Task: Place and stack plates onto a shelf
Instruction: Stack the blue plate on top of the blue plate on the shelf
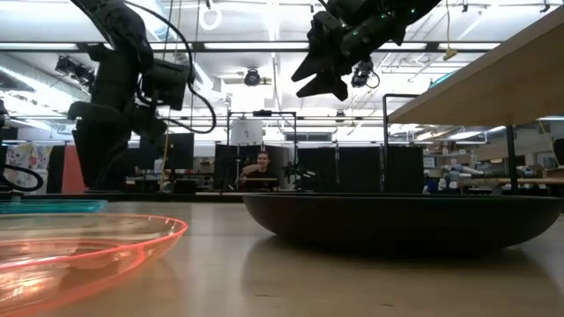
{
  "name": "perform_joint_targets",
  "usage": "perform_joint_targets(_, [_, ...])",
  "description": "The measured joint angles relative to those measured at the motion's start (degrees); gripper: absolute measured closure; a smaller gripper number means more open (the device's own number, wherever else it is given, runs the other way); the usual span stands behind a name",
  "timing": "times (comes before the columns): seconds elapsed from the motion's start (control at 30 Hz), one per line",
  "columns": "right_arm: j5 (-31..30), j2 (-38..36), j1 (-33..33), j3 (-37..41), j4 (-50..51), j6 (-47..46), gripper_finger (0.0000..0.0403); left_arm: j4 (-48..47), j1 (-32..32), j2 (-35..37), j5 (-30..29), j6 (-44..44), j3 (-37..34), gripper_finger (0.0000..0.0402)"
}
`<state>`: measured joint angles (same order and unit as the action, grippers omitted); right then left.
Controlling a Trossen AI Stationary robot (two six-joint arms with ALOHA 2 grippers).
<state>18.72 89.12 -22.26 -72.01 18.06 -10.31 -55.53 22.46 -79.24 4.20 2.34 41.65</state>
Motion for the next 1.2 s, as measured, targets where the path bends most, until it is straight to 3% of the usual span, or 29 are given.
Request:
perform_joint_targets(0.67, [0.01,-0.02,0.0,0.0,0.02,0.0,0.0192,-0.15,-0.02,-12.57,-0.24,0.03,0.17,0.025])
perform_joint_targets(1.2, [0.0,-0.04,0.0,0.0,0.02,0.0,0.0192,-0.54,-0.04,-12.61,-0.17,0.03,0.0,0.0356])
